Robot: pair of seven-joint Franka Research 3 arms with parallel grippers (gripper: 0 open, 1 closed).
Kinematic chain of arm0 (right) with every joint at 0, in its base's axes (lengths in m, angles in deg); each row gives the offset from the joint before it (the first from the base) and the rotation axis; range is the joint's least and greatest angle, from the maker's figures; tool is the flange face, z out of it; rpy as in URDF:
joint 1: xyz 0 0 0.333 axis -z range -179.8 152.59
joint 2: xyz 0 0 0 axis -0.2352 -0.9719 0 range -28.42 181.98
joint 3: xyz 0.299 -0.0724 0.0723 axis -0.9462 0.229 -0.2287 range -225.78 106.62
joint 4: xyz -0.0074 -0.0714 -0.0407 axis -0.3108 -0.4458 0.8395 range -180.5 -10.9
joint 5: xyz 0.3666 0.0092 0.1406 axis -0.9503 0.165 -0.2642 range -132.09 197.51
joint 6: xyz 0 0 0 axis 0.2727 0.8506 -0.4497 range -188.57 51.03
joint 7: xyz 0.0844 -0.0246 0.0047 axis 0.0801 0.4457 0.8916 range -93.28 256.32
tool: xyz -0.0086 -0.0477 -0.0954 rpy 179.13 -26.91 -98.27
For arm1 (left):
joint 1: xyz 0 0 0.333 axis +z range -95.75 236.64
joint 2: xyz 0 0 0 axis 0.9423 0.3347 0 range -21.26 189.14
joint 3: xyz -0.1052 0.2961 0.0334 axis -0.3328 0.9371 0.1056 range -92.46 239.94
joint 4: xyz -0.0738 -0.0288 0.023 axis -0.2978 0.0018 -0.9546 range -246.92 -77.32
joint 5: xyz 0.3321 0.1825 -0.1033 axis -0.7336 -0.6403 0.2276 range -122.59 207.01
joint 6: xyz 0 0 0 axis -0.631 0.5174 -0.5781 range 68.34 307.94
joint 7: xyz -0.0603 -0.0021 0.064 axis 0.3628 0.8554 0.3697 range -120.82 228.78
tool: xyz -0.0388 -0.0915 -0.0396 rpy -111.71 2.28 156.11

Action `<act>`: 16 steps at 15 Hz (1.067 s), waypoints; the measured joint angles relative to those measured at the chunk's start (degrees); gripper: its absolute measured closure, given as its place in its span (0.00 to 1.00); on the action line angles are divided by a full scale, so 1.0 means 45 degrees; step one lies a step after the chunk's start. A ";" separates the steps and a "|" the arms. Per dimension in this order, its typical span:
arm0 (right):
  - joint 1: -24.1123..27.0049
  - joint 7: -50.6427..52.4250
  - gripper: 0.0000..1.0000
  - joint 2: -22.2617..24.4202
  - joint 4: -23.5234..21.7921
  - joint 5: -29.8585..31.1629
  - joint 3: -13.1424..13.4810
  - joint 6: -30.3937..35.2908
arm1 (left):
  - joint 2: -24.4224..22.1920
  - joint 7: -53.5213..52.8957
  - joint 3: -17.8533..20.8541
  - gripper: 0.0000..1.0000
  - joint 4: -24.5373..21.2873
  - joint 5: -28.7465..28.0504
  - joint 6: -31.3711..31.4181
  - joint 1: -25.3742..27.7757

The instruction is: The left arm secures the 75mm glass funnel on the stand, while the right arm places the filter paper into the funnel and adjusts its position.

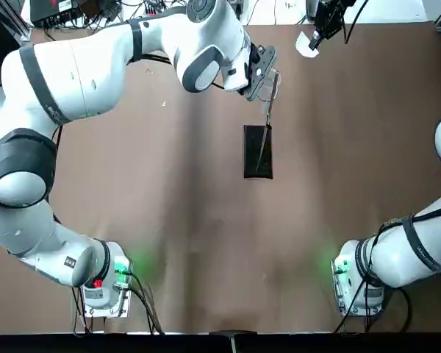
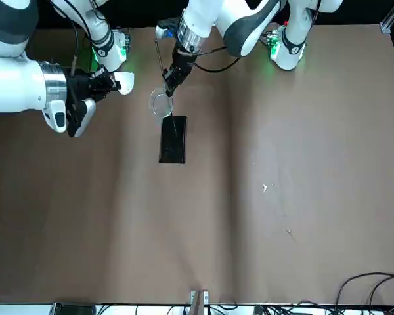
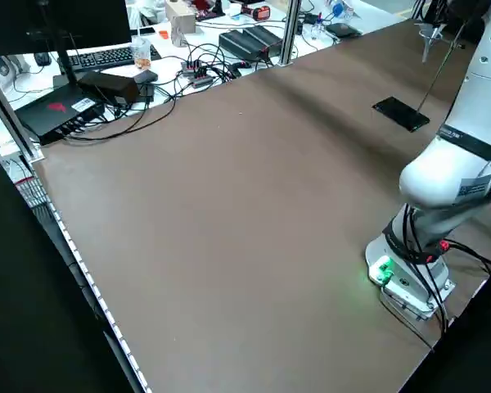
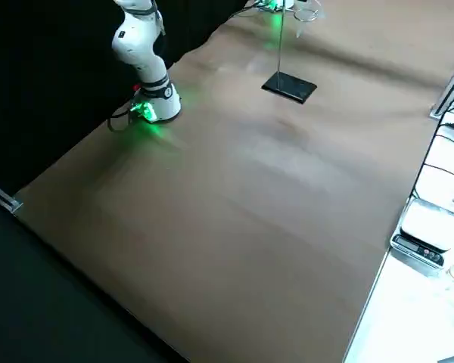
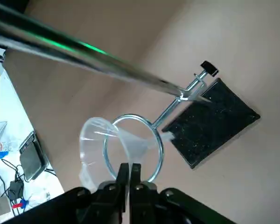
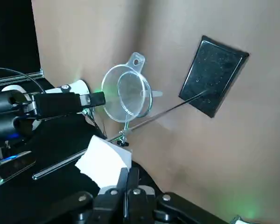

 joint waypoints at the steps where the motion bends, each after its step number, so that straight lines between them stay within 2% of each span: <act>1: -0.0004 0.0000 0.99 -0.0008 0.0000 -0.0002 0.0000 -0.0037 | 0.0000 0.0003 -0.0002 0.80 -0.0001 -0.0261 0.0022 -0.0010; 4: -0.0159 -0.0235 0.99 -0.0059 -0.0030 -0.0003 0.0000 -0.0529 | 0.0076 0.0123 -0.0008 0.51 -0.0003 -0.0986 0.0055 -0.0042; 7: -0.0761 -0.0867 0.99 -0.0296 -0.0055 -0.0006 -0.0008 -0.1286 | 0.0282 0.0156 -0.0007 0.24 0.0000 -0.1082 0.0137 -0.0043; 10: -0.1366 -0.1452 0.99 -0.0635 -0.0060 -0.0006 -0.0012 -0.2044 | 0.0345 0.0496 0.0019 0.01 0.0029 -0.1082 0.0200 0.0029; 13: -0.1532 -0.1540 0.99 -0.0850 -0.0060 -0.0006 -0.0009 -0.2159 | 0.0342 0.0613 0.0058 0.01 0.0180 -0.1082 0.0131 0.0376; 16: -0.1631 -0.1542 0.99 -0.1027 -0.0068 -0.0005 -0.0008 -0.2153 | 0.0343 0.0946 0.0052 0.01 0.0512 -0.0672 -0.0788 0.0994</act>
